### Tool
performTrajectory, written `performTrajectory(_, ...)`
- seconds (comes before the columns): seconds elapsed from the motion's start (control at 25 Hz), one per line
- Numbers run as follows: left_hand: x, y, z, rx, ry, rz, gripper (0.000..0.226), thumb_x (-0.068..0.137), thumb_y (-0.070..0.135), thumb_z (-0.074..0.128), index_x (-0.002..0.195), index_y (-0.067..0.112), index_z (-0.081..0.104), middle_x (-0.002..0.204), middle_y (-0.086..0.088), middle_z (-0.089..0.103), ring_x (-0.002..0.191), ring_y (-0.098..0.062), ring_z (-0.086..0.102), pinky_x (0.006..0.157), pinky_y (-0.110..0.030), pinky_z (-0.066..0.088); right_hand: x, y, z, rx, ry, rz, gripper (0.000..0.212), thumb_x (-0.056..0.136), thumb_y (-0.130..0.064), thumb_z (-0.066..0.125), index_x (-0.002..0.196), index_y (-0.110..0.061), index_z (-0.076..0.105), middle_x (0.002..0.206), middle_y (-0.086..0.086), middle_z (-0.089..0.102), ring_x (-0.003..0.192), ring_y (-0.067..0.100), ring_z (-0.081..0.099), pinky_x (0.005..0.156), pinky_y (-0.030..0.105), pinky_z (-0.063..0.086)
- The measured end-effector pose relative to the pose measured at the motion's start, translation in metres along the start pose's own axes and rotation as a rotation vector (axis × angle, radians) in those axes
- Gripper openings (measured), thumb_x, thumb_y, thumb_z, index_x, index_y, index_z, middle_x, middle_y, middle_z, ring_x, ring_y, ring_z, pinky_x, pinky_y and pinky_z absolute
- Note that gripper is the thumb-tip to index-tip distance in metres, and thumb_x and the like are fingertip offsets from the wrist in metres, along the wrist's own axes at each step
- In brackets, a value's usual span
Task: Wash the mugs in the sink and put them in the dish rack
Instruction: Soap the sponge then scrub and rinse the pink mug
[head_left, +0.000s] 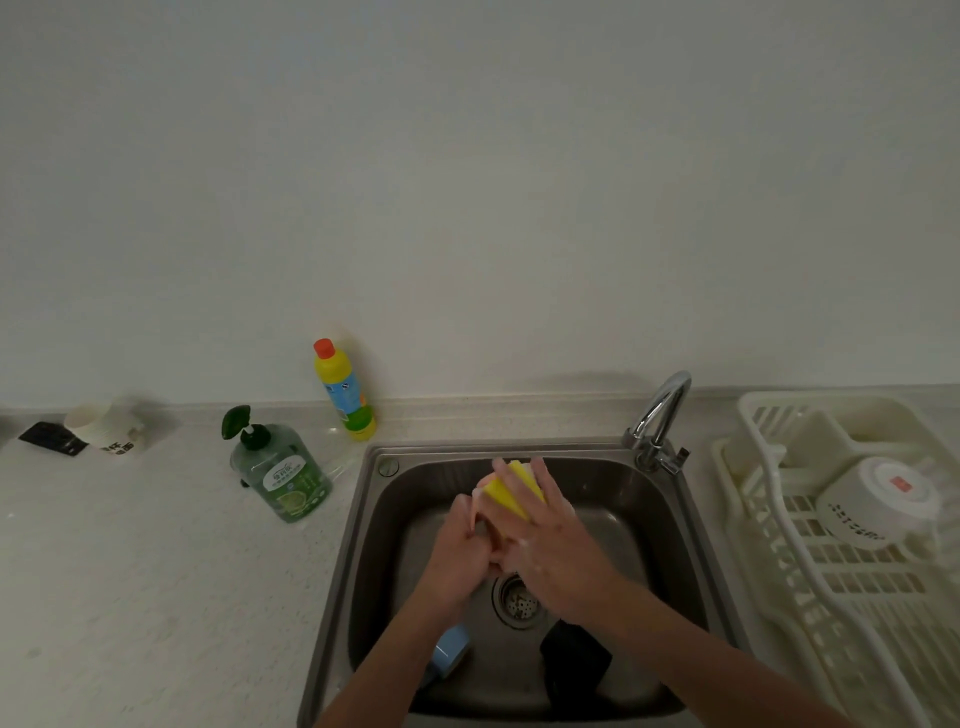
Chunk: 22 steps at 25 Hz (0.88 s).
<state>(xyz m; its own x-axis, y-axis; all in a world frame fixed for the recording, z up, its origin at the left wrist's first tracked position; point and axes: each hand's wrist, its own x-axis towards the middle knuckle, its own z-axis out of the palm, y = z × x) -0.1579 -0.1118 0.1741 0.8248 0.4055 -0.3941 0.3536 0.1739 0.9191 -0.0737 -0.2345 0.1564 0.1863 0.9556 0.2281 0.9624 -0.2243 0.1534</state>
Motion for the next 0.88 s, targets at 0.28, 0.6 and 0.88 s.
performTrajectory(0.28, 0.002, -0.003, -0.008, -0.243, 0.079, -0.072, 0.027, 0.093, -0.008, 0.040, 0.115, 0.002, 0.049, 0.112, -0.021, 0.063, 0.100, -0.036, 0.068, 0.083, -0.056, 0.058, -0.006, 0.012, -0.021, 0.898, 0.018, 0.389, 0.055, 0.098, -0.022, 0.033, 0.151, -0.033, 0.028, 0.163, -0.009, 0.013, 0.149, 0.017, 0.018, 0.115, 0.037, 0.032)
performTrajectory(0.6, -0.008, -0.004, -0.001, -0.068, 0.002, -0.040, 0.022, 0.095, -0.005, 0.040, 0.112, 0.005, 0.050, 0.109, -0.014, 0.063, 0.095, -0.027, 0.069, 0.075, -0.044, 0.060, 0.009, 0.033, -0.024, 0.672, 0.120, 0.377, 0.048, 0.100, -0.012, 0.047, 0.145, -0.028, 0.044, 0.159, -0.002, 0.026, 0.143, 0.033, 0.033, 0.109, 0.039, 0.041)
performTrajectory(0.88, 0.008, 0.000, -0.002, -0.002, 0.168, 0.013, 0.019, 0.091, -0.003, 0.038, 0.106, 0.005, 0.047, 0.110, -0.027, 0.058, 0.103, -0.041, 0.063, 0.082, -0.062, 0.055, -0.003, -0.003, -0.004, 0.475, 0.093, 0.293, 0.049, 0.103, -0.023, 0.021, 0.142, -0.011, 0.048, 0.163, 0.007, 0.019, 0.152, 0.027, 0.012, 0.118, 0.047, 0.029)
